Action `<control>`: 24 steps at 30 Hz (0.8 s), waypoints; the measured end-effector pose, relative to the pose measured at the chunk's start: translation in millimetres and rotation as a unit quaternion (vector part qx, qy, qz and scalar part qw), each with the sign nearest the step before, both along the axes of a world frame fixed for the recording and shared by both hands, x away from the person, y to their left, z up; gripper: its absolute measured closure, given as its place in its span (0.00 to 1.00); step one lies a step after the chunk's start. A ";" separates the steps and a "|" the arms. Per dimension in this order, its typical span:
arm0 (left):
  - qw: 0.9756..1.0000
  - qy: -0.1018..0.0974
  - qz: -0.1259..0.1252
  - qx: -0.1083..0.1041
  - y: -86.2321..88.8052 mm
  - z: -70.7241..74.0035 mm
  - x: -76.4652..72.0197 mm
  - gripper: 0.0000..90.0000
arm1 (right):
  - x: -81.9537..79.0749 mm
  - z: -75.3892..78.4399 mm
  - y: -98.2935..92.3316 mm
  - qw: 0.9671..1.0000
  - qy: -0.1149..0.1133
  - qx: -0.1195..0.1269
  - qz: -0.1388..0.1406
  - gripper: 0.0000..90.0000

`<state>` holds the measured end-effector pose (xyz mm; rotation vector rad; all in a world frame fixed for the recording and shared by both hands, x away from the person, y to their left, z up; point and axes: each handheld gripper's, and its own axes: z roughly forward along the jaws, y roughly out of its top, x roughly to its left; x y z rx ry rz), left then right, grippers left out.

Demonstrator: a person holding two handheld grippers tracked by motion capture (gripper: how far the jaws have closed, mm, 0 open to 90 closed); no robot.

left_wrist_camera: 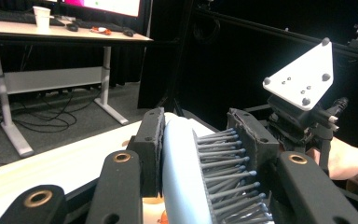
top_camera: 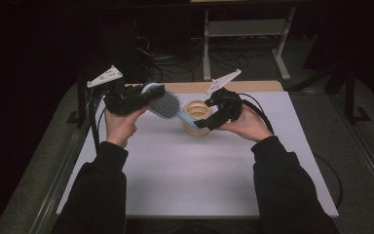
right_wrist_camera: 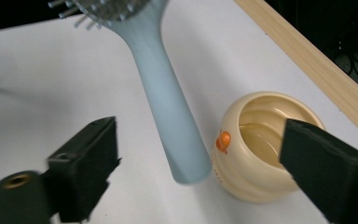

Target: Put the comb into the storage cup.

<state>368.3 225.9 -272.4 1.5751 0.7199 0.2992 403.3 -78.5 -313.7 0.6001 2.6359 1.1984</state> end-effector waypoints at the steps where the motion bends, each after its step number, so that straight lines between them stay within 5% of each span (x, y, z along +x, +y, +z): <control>1: 1.000 -0.001 0.000 -0.002 1.1 3.2 -0.2 0.65 | -0.9 -1.3 -2.8 1.000 0.000 0.002 -0.004 0.00; 10: 1.000 -0.011 0.003 0.008 3.6 18.8 1.6 0.65 | -8.1 -11.2 -30.8 0.999 0.014 0.035 -0.030 0.00; 24: 0.999 -0.028 0.012 0.010 3.8 43.0 4.4 0.65 | -28.7 -32.2 -71.5 0.998 0.020 0.034 -0.056 0.00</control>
